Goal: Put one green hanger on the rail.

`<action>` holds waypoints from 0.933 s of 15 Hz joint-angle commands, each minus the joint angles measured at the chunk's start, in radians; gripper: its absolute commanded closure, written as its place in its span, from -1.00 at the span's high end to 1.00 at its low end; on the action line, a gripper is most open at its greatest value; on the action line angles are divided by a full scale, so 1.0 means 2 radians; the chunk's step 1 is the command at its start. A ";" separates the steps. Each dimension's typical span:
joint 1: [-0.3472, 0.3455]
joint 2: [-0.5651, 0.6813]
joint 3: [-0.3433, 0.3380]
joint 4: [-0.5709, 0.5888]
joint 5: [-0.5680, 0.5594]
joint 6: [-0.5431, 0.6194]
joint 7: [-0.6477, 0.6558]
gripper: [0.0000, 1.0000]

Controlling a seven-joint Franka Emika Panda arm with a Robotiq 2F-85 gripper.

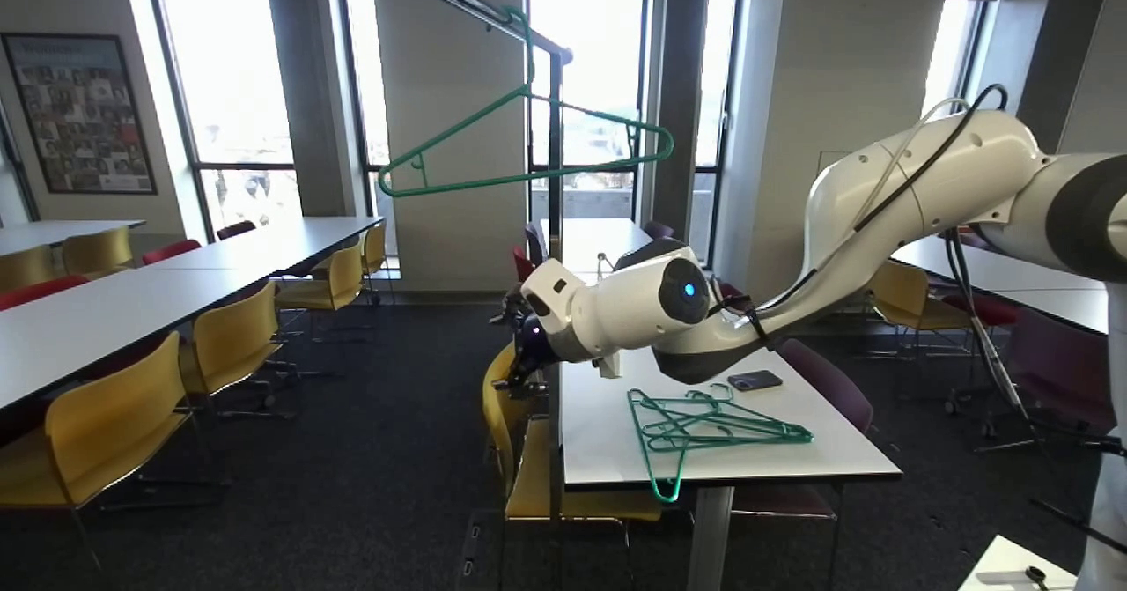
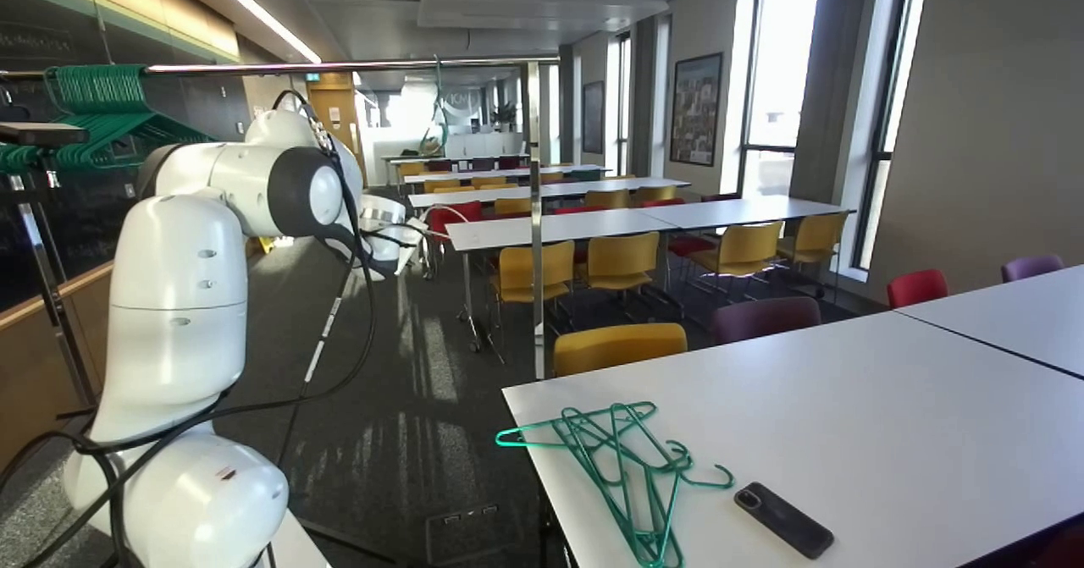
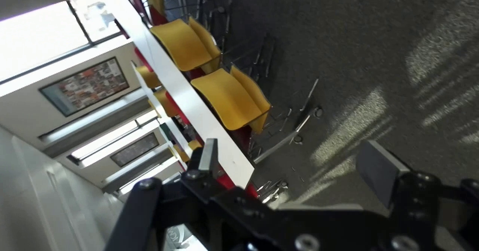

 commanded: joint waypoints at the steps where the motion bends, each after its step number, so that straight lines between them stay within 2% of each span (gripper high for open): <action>1: -0.021 -0.029 0.005 -0.068 0.128 -0.038 -0.082 1.00; 2: -0.013 -0.031 -0.002 -0.077 0.173 -0.059 -0.112 1.00; 7: -0.004 -0.036 0.012 -0.097 0.381 -0.184 -0.232 1.00; 8: -0.016 -0.036 0.030 -0.095 0.424 -0.211 -0.257 1.00; 10: -0.020 -0.034 0.044 -0.083 0.509 -0.268 -0.307 1.00; 11: -0.004 -0.033 0.032 -0.075 0.553 -0.295 -0.331 1.00; 14: -0.004 -0.033 0.033 -0.053 0.657 -0.388 -0.388 1.00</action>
